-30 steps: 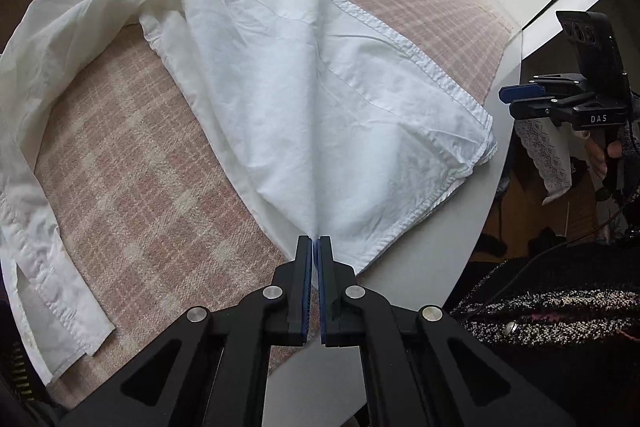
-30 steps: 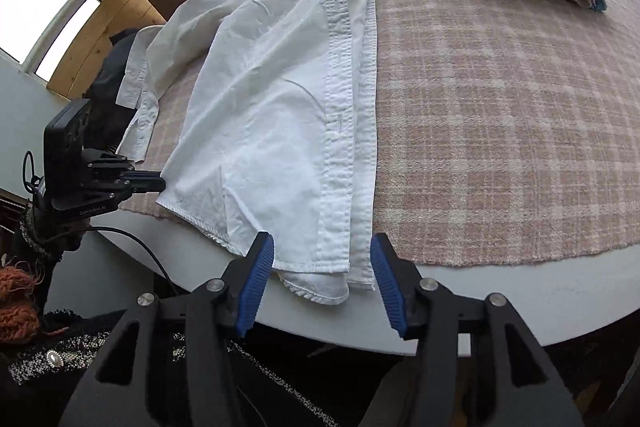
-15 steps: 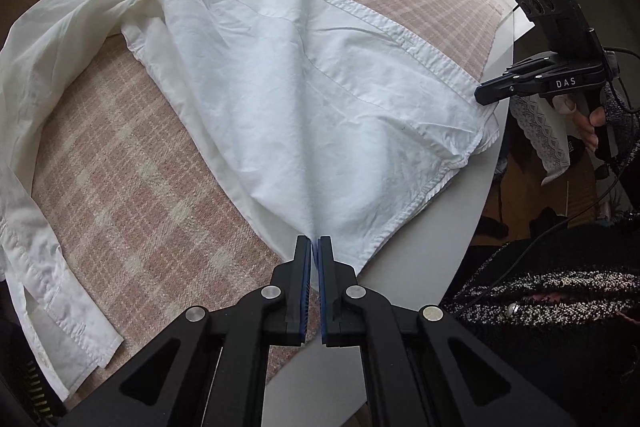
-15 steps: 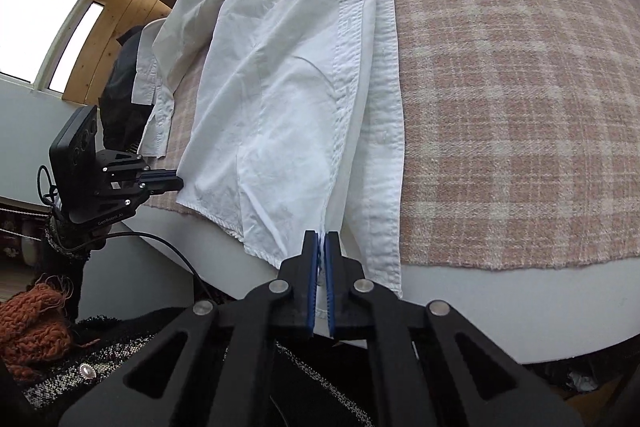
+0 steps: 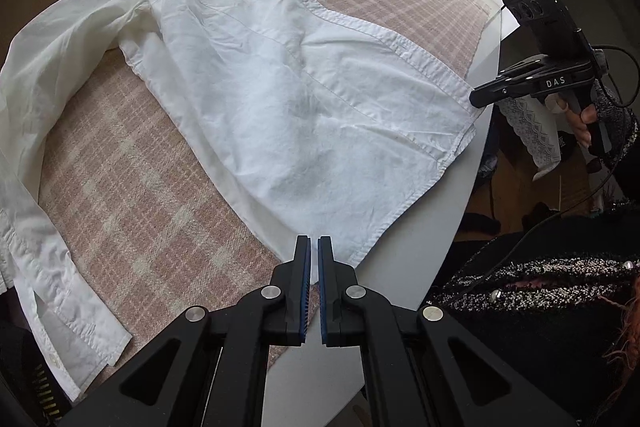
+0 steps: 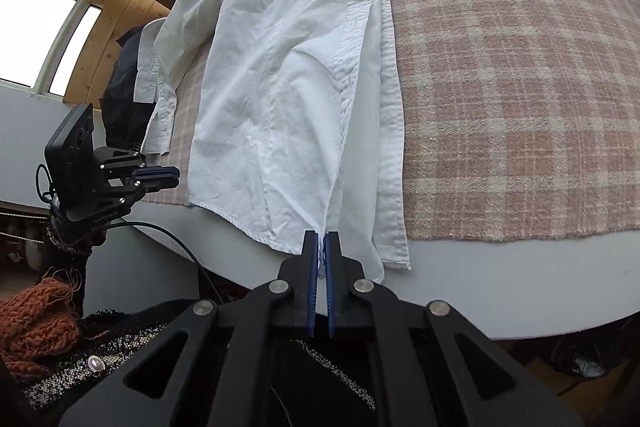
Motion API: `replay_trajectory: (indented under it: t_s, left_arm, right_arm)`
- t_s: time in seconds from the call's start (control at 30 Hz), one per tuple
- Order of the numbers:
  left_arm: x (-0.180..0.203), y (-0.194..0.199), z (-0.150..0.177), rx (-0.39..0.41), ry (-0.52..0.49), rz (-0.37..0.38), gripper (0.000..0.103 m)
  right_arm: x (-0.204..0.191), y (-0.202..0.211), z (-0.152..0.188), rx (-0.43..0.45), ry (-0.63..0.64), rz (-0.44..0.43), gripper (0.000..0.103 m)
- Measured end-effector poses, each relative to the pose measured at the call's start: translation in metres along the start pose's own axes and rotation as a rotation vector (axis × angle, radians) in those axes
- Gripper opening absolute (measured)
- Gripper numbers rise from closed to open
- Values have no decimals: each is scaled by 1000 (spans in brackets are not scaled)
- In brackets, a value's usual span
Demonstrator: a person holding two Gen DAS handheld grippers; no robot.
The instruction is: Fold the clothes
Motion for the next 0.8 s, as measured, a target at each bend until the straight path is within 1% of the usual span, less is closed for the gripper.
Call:
replay_trajectory:
  t_s: [0.03,0.07,0.1,0.13,0.23,0.3,0.33,0.37,0.43,0.53,0.6,0.63,0.67,0.73,0.8]
  left_arm:
    - [2,-1,1,-1,2,0,14]
    - [5,-2,2,-2,8,4,32]
    - [6,-3,1,-2,13,8,39]
    - [8,-5,0,-1,16,13,43]
    - [11,-14,-3,-22,35,28,43]
    - [14,-22,-6,-45,40,32,39]
    - [15,-27,-6,-58,41,24,24]
    - [15,-30,-6,-70,41,19,0]
    - [14,-29,-4,-69,52,24,1]
    - [19,-6,6,-24,45,24,1]
    - [24,9,14,6,45,25,1]
    - [27,11,17,8,45,33,1]
    - [27,9,20,-3,40,39,1]
    - [21,-3,21,-44,34,7,1]
    - [14,-15,22,-80,53,-3,3]
  right_arm:
    - [2,-1,1,-3,-10,-11,4]
    - [4,-2,1,-7,-21,-22,4]
    - [7,-3,2,-10,-31,-32,4]
    - [9,-5,2,-13,-42,-43,4]
    - [15,-6,3,-14,-73,-86,4]
    - [15,-3,2,-6,-73,-90,4]
    - [13,-1,2,-1,-72,-90,4]
    - [12,2,2,7,-72,-97,4]
    - [11,8,3,21,-72,-111,4]
    - [12,13,7,33,-75,-145,4]
    - [19,5,12,16,-90,-131,4]
    - [23,-3,13,-3,-105,-134,4]
    - [26,-11,13,-19,-115,-136,4]
    - [23,-22,11,-35,-108,-128,4]
    - [15,-31,9,-62,-79,-94,5]
Point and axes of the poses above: each gripper's, at about its wrist camera, not at the fingertips, and y roughly against the way its jaws point, x to its right, z to its underside, the point moved 3 cm from there along -y, roughly the way its jaws point, and after that the axes turned 14 degrees about -x, right-handed, at the moved point
